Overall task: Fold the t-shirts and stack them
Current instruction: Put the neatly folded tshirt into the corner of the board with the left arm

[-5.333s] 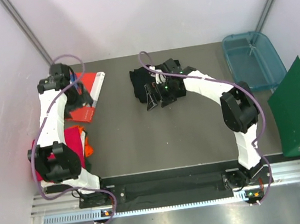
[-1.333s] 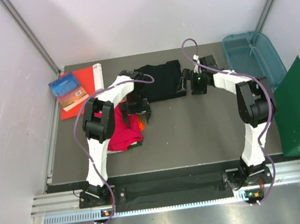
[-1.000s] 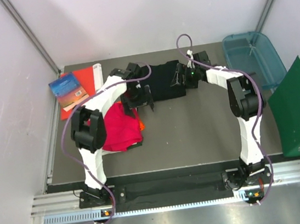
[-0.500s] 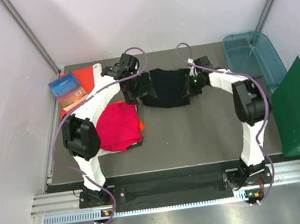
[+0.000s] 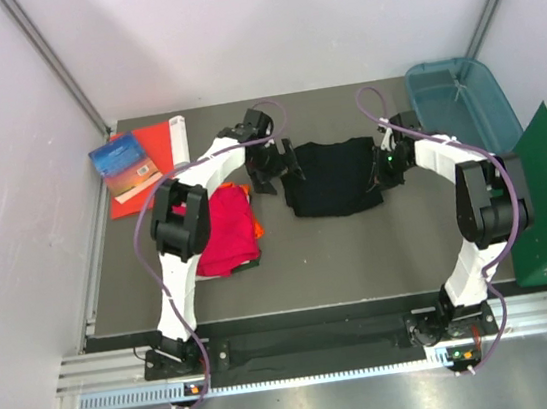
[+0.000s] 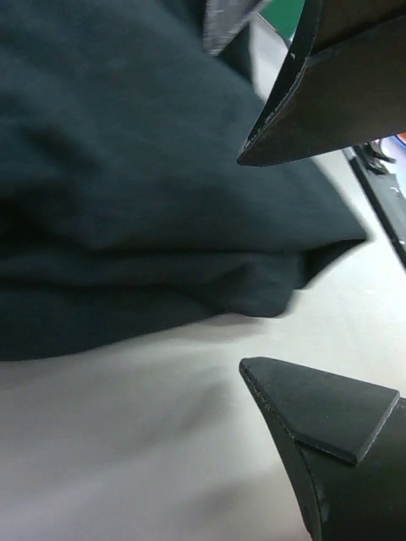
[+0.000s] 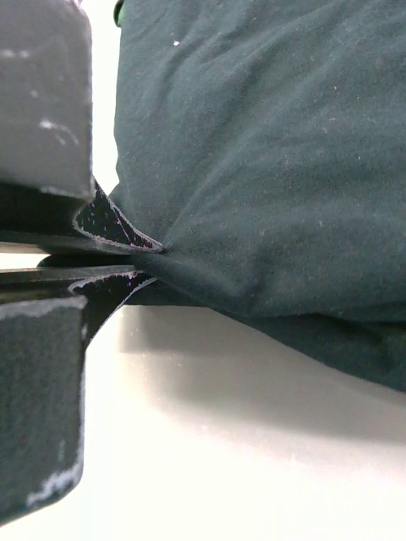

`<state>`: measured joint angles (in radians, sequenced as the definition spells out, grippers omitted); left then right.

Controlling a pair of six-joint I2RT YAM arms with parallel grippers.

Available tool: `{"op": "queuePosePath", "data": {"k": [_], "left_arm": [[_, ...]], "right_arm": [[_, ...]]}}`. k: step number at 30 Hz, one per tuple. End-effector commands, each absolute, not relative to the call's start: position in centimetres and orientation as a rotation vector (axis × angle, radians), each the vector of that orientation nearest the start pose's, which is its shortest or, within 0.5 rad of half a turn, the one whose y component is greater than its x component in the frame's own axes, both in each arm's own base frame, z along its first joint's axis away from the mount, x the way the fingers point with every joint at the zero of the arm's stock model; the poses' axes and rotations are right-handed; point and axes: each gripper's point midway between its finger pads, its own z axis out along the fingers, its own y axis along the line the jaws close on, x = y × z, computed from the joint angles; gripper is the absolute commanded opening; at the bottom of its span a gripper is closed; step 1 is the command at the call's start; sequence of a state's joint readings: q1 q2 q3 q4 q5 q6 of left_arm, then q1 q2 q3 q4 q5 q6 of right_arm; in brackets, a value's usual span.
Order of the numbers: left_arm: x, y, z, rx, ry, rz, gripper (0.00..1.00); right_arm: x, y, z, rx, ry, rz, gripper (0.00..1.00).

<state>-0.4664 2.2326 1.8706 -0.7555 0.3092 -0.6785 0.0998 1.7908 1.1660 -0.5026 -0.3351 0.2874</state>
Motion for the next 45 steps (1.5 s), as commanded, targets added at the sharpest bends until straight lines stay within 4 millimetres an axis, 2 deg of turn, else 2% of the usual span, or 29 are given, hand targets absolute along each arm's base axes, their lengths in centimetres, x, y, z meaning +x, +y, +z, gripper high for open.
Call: {"op": "queuePosePath", "data": {"k": [1, 5, 9, 13, 14, 16, 17, 20, 22, 23, 24, 25, 26, 28, 29, 33, 37, 41, 45], "left_arm": [[43.9, -32.1, 6.9, -0.238, 2.761, -0.847, 0.99], [43.8, -33.5, 5.6, -0.248, 2.765, -0.877, 0.99], [42.9, -35.8, 4.1, -0.210, 2.791, -0.897, 0.99], [41.5, -38.8, 2.5, -0.151, 2.831, -0.955, 0.79], [41.2, -39.2, 2.2, -0.148, 2.844, -0.959, 0.57], [40.4, -40.0, 1.1, -0.134, 2.882, -0.967, 0.29], [40.2, -40.0, 1.0, -0.134, 2.891, -0.959, 0.00], [40.4, -38.9, 1.3, -0.092, 2.891, -0.879, 0.00], [40.9, -37.6, 2.9, -0.080, 2.873, -0.832, 0.00], [41.5, -36.3, 3.4, -0.080, 2.861, -0.787, 0.00], [42.0, -35.8, 5.1, -0.073, 2.834, -0.783, 0.00], [41.8, -34.7, 5.7, -0.051, 2.845, -0.746, 0.00], [42.9, -33.7, 7.7, -0.056, 2.800, -0.724, 0.00], [42.8, -32.2, 9.2, -0.015, 2.805, -0.682, 0.00], [43.4, -31.6, 11.1, -0.014, 2.770, -0.689, 0.00], [42.6, -30.2, 14.5, 0.036, 2.754, -0.709, 0.00], [41.1, -28.8, 16.2, 0.045, 2.765, -0.706, 0.00], [39.8, -27.8, 19.4, 0.067, 2.735, -0.698, 0.00], [38.0, -26.2, 21.2, 0.074, 2.758, -0.664, 0.00]], "right_arm": [[37.5, 10.8, 5.9, 0.108, 2.687, 0.587, 0.02], [37.4, 11.2, 5.8, 0.092, 2.691, 0.626, 0.02], [37.3, 11.4, 5.7, 0.089, 2.697, 0.650, 0.03], [37.2, 11.8, 5.5, 0.082, 2.700, 0.677, 0.04], [37.2, 11.8, 5.6, 0.078, 2.699, 0.683, 0.04], [37.2, 11.9, 5.6, 0.076, 2.700, 0.687, 0.04], [37.3, 11.8, 5.7, 0.069, 2.698, 0.685, 0.05], [37.4, 11.8, 6.2, 0.062, 2.687, 0.682, 0.09], [37.5, 11.8, 6.8, 0.055, 2.670, 0.679, 0.30], [37.6, 11.7, 7.2, 0.046, 2.658, 0.673, 0.45], [37.7, 11.8, 7.5, 0.039, 2.648, 0.670, 0.53], [37.8, 11.7, 7.8, 0.036, 2.636, 0.667, 0.60], [37.8, 11.6, 8.3, 0.031, 2.621, 0.659, 0.69], [37.8, 11.6, 8.8, 0.027, 2.598, 0.648, 0.75], [37.8, 11.5, 9.4, 0.026, 2.581, 0.644, 0.80], [37.6, 11.5, 9.9, 0.026, 2.553, 0.644, 0.87], [37.5, 11.4, 10.2, 0.036, 2.538, 0.644, 0.92], [37.3, 11.5, 9.8, 0.040, 2.551, 0.652, 0.93], [37.4, 11.6, 9.6, 0.043, 2.554, 0.659, 0.94]]}}
